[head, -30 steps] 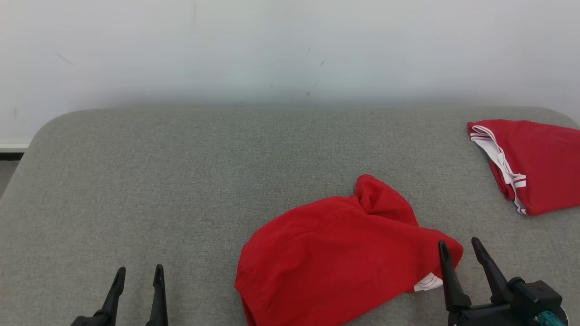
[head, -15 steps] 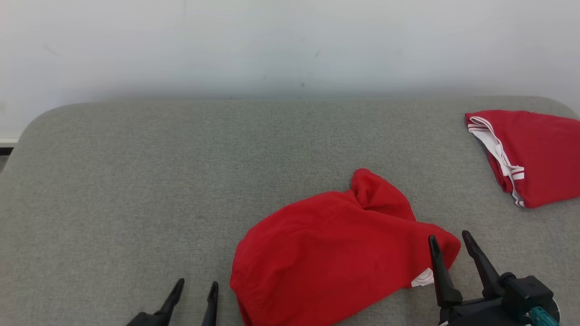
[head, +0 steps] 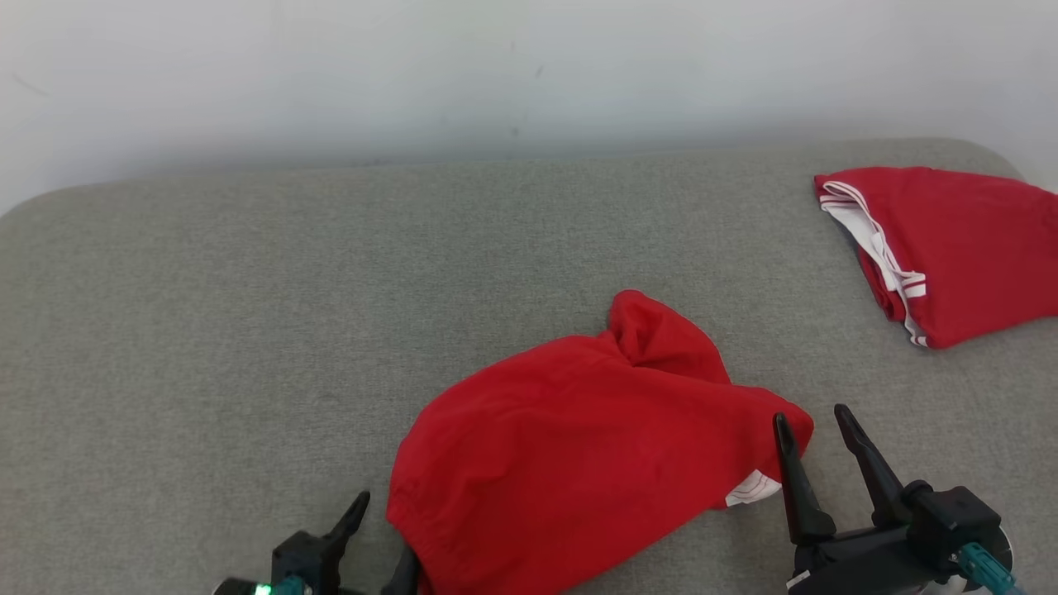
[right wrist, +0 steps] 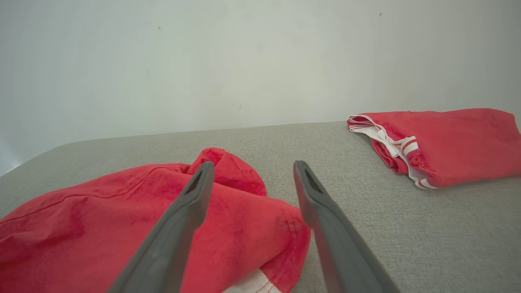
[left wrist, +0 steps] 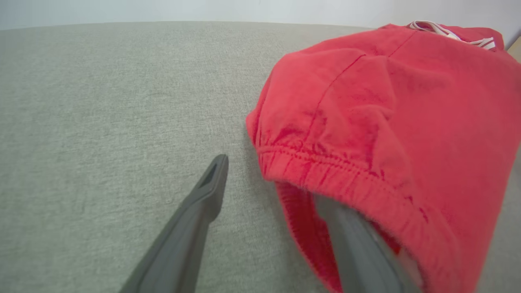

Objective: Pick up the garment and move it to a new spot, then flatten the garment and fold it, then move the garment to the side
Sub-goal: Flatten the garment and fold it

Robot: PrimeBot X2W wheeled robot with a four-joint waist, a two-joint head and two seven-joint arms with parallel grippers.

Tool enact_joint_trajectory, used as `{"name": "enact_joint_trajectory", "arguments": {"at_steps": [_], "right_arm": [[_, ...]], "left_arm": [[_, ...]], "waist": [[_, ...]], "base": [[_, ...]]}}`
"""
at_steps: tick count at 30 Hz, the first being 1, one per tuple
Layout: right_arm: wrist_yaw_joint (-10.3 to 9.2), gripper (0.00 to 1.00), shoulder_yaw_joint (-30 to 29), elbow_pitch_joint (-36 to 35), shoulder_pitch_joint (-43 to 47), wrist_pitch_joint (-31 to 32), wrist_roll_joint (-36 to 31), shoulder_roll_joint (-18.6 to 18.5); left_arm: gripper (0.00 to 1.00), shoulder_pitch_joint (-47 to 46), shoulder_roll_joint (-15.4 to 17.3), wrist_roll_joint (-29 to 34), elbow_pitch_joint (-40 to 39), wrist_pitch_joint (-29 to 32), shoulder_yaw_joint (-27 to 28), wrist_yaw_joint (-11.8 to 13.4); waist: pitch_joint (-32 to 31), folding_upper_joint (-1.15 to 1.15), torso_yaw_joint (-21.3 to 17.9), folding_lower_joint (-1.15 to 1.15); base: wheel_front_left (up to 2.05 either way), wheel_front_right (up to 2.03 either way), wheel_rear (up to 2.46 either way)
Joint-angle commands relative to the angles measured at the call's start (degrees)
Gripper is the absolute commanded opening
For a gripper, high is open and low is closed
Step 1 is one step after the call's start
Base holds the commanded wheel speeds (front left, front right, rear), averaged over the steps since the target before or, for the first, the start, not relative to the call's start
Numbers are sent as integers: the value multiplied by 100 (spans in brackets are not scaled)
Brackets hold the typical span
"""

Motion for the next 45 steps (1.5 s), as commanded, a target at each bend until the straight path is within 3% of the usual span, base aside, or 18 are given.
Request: {"name": "enact_joint_trajectory", "arguments": {"at_steps": [1, 2, 3, 4, 5, 6, 21, 22, 23, 33, 45], "right_arm": [[-16, 100, 16, 13, -44, -23, 6, -2], [-16, 100, 21, 20, -67, -22, 9, -6], [-16, 100, 30, 23, -85, -22, 9, -4], [-16, 100, 30, 26, -95, -23, 6, -3], [-16, 100, 34, 28, -105, -23, 4, 1], [-16, 100, 22, 29, -108, -23, 4, 3], [-16, 100, -119, -30, -164, -23, -119, 107], [-16, 100, -107, -21, -162, -23, -126, 117], [-16, 100, -87, -4, -147, -23, -137, 138], [-16, 100, -128, 53, 26, -23, -112, 159], [-16, 100, -181, 26, 224, -23, -116, 171]], "left_arm": [[100, -148, 10, -19, 58, 0, -23, 13], [100, -231, 8, -37, 101, 0, -40, 13], [88, -313, 6, -57, 143, 0, -35, 13], [55, -405, 1, -65, 170, 0, -56, 13], [8, -506, 5, -58, 186, 0, -48, 14], [0, -596, 20, -65, 206, 0, -32, 13], [0, -1499, 379, 131, -153, 0, 636, 80], [35, -1503, 400, 175, -76, 0, 628, 71], [100, -1485, 402, 188, 26, 0, 635, 54], [100, -696, 369, 103, 124, 0, 804, 30], [100, 237, 276, 139, -1086, 0, 1354, 85]], "waist": [[70, 0, -84, -1], [88, 0, -109, -1], [107, 0, -134, -1], [120, 0, -152, -1], [138, 0, -174, -1], [150, 0, -187, -1], [148, 0, -326, -1], [142, 0, -335, -1], [127, 0, -338, -1], [-61, 0, -99, -1], [-292, 0, 212, -1]], "base": [[0, 0, 0], [0, 0, 0], [0, 0, 0], [0, 0, 0], [0, 0, 0], [0, 0, 0], [0, 0, 0], [0, 0, 0], [0, 0, 0], [0, 0, 0], [0, 0, 0]]}}
